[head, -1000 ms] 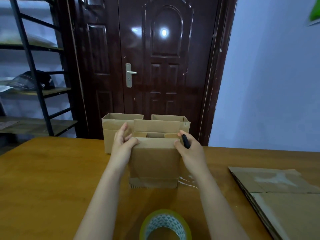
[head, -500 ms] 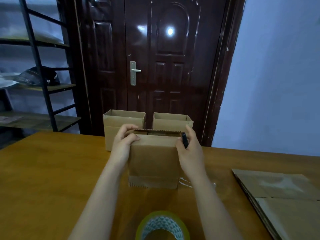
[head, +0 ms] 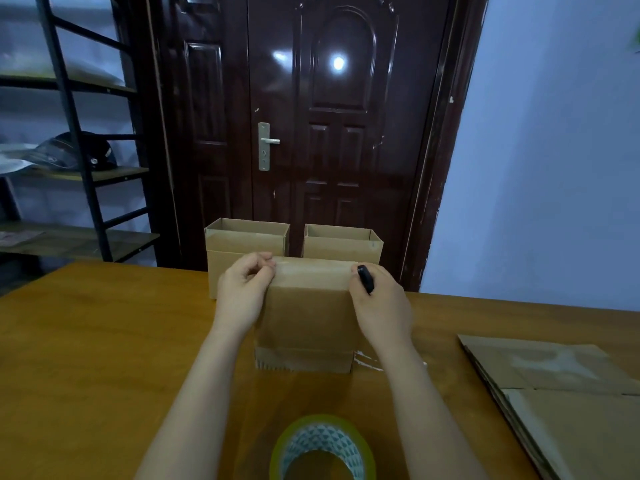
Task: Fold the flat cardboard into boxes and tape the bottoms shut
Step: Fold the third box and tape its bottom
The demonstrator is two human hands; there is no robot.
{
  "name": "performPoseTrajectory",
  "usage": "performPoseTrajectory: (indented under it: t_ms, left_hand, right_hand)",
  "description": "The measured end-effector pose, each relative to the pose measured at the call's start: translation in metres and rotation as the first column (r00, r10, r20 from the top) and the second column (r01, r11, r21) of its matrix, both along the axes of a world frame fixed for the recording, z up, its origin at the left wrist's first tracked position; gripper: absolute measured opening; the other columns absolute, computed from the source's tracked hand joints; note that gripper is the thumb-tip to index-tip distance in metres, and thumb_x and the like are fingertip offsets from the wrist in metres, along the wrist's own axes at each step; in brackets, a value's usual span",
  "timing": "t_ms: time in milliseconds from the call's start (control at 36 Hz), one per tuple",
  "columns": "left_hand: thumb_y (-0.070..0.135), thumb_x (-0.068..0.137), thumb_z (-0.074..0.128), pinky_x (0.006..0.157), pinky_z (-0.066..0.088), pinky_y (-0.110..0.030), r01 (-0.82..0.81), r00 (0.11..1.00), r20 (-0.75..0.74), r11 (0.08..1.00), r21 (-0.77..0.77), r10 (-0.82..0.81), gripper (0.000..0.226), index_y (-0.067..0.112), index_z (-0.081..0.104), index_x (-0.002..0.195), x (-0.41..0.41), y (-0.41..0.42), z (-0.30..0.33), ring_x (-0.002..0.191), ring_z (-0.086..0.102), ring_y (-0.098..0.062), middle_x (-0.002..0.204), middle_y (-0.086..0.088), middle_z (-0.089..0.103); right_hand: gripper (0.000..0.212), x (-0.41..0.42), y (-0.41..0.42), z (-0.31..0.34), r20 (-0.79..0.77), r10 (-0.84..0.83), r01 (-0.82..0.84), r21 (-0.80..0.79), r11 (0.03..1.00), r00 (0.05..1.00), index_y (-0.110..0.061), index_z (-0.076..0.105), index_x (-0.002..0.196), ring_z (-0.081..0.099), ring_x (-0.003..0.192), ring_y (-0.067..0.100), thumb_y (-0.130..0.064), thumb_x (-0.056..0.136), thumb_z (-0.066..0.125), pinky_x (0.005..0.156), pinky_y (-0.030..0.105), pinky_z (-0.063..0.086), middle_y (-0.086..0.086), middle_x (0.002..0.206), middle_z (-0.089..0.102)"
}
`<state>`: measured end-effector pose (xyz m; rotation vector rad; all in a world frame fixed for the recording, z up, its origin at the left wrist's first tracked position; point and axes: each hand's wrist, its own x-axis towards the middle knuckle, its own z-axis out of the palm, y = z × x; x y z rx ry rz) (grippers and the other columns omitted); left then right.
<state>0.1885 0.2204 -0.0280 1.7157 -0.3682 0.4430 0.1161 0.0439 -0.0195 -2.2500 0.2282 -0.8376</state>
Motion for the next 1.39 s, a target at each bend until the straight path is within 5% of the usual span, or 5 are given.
performPoseTrajectory:
  t_ms: [361,778,944,1139,1389]
  left_hand:
    - [0.033,0.098,0.047,0.107,0.037,-0.04,-0.128,0.992,0.027,0.958,0.258,0.125,0.035,0.012,0.066,0.119,-0.008,0.003,0.005,0.129,0.047,-0.02,0.132,0.001,0.059]
    - [0.039,0.099,0.025,0.108,0.028,-0.051,-0.144,0.98,0.08,0.362,0.921,0.185,0.048,0.007,0.056,0.118,-0.036,-0.005,0.049,0.124,0.044,-0.035,0.127,-0.02,0.055]
    - [0.045,0.099,0.033,0.118,0.004,-0.048,-0.172,0.977,0.074,0.53,0.831,0.201,0.071,0.01,0.002,0.152,-0.051,-0.006,0.054,0.147,0.0,-0.027,0.16,-0.011,0.004]
    - [0.032,0.095,0.047,0.091,0.039,-0.039,-0.277,0.866,0.482,0.671,0.687,-0.136,0.038,0.007,0.053,0.122,-0.108,-0.007,0.035,0.112,0.051,-0.031,0.115,-0.013,0.06]
    - [0.07,0.085,0.038,0.08,0.047,-0.033,0.133,0.908,-0.003,0.281,0.95,-0.418,0.078,0.021,0.025,0.144,-0.178,-0.024,-0.02,0.106,0.053,-0.02,0.122,-0.003,0.054]
  right_hand:
    - [0.034,-0.003,0.0,-0.002,-0.083,0.0,0.005,0.056,0.998,0.997,-0.025,0.048,0.071,0.043,0.049,0.013,-0.041,0.099,0.039,0.047,0.025,0.028,-0.007,0.054,0.044]
    - [0.05,-0.029,0.007,0.046,-0.429,-0.113,-0.014,-0.281,0.96,0.896,-0.017,0.057,0.122,0.057,0.081,0.024,-0.052,0.099,0.031,0.06,0.032,0.04,0.002,0.089,0.061]
    - [0.054,-0.042,0.01,0.046,-0.277,-0.152,0.04,-0.371,0.928,0.949,-0.039,0.017,0.15,0.062,0.083,0.025,-0.053,0.099,0.029,0.06,0.032,0.046,0.007,0.103,0.066]
    - [0.037,-0.072,0.002,0.022,-0.095,-0.115,0.061,-0.443,0.895,0.989,-0.024,0.045,0.133,0.063,0.09,0.03,-0.035,0.098,0.042,0.067,0.037,0.049,0.006,0.105,0.064]
    - [0.017,-0.106,-0.005,-0.013,-0.325,-0.047,-0.076,-0.356,0.931,0.944,-0.018,0.056,0.086,0.061,0.077,0.025,-0.028,0.096,0.046,0.062,0.032,0.045,0.002,0.08,0.059]
